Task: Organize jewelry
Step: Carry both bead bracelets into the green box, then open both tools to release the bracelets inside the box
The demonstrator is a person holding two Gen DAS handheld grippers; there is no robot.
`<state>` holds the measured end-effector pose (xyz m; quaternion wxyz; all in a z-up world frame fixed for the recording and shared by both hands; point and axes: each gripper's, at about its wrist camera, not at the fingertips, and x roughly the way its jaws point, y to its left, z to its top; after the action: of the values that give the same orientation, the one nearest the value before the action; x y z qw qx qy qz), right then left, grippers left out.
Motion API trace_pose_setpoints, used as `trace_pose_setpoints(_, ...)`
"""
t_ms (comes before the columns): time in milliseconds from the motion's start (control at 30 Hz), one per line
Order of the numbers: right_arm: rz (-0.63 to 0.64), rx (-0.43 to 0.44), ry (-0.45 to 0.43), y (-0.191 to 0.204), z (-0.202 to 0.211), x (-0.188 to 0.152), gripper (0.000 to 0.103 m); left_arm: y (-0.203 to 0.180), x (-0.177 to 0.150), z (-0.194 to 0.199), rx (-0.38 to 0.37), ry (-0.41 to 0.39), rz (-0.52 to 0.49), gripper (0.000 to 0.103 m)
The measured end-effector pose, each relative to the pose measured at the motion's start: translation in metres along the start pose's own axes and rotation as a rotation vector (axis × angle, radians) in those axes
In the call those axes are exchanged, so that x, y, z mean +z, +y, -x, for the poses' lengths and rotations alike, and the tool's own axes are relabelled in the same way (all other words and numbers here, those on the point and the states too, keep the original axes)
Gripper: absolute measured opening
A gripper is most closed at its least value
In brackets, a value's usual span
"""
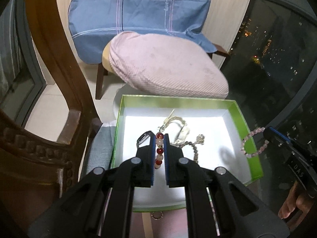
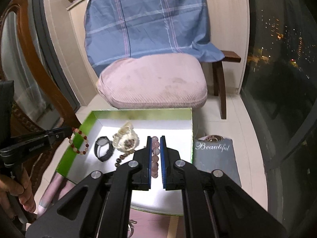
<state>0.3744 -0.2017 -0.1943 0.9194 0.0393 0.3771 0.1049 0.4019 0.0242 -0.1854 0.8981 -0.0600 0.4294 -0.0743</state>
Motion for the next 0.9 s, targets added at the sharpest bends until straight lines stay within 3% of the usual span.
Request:
trace_pose_setpoints(267, -0.012, -0.013, 0.045, -0.008, -0.021, -0.01, 0.008, 0.004, -0.007, -0.028, 0.028, 0.048, 0.006, 0.008)
trace_pose_setpoints(667, -0.015, -0.014, 0.076, -0.01, -0.031, -0.016, 0.008, 0.003, -0.011, -0.04, 0.055, 0.075, -0.014, 0.009)
trace_pose_setpoints(733, -0.011, -0.009, 0.076, -0.008, -0.031, -0.016, 0.008, 0.003, -0.011, -0.038, 0.068, 0.068, -0.018, 0.015)
trace_pose_setpoints(833, -0.003, 0.001, 0.071, -0.005, -0.029, -0.015, 0.008, 0.004, -0.012, -0.034, 0.069, 0.055, -0.014, 0.04)
trace_pose_setpoints(900, 0.001, 0.001, 0.06, -0.004, -0.027, -0.014, 0.011, 0.003, -0.013, -0.031, 0.06, 0.052, -0.009, 0.069)
